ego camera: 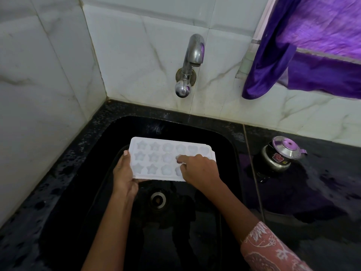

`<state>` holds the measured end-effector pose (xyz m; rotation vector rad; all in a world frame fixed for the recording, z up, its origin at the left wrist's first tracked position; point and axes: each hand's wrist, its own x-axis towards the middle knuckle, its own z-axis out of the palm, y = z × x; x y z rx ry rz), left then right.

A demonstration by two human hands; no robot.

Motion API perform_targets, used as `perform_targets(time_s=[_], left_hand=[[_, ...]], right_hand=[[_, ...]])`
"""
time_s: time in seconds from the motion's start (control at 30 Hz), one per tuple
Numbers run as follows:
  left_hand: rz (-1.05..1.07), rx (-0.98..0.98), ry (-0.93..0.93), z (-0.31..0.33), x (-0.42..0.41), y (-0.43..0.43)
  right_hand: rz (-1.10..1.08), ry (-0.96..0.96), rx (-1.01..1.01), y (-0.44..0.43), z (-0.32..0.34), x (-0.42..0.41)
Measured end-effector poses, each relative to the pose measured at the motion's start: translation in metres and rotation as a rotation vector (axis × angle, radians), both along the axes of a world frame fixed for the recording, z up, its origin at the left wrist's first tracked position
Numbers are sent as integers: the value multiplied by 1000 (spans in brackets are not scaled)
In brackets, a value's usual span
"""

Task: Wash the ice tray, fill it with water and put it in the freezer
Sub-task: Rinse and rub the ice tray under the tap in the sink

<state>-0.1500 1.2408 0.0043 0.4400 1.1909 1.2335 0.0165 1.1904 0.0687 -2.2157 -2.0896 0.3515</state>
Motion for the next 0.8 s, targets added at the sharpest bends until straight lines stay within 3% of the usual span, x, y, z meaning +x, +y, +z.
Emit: perform_targets(time_s=[0.3, 0.8], left_hand=[[-9, 4, 10, 5, 0, 0], [-14, 4, 35, 6, 2, -3]], right_hand=[[40, -47, 89, 4, 12, -4], [109, 0, 1, 8, 2, -20]])
